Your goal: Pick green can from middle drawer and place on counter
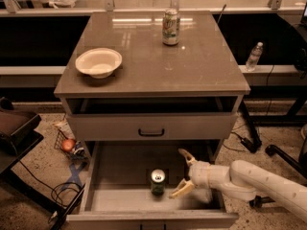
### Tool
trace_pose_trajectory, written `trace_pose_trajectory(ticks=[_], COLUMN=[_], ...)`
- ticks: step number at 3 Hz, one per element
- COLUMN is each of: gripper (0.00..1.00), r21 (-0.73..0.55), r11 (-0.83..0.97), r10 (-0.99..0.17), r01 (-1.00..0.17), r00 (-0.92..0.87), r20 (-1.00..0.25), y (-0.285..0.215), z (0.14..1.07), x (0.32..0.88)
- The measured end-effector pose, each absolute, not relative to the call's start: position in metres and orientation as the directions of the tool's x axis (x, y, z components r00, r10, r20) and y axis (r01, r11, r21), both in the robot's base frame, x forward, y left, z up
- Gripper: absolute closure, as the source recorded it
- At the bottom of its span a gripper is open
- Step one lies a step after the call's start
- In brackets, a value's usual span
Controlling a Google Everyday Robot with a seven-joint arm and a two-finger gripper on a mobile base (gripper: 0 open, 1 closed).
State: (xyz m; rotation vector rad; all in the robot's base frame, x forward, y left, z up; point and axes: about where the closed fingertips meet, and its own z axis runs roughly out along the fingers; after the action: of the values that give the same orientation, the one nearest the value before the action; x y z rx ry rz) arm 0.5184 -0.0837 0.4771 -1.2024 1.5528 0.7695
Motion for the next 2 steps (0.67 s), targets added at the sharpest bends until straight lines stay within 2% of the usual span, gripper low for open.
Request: trace_pose_trajectory(ticks=[2], gripper=[0.01], r21=[-0.06], r11=[0.246], r10=[-0.315], r01=[-0.967], r00=[-0.022], r20=[-0.949], y=[-0.045], z=[0.45], x=[0.508])
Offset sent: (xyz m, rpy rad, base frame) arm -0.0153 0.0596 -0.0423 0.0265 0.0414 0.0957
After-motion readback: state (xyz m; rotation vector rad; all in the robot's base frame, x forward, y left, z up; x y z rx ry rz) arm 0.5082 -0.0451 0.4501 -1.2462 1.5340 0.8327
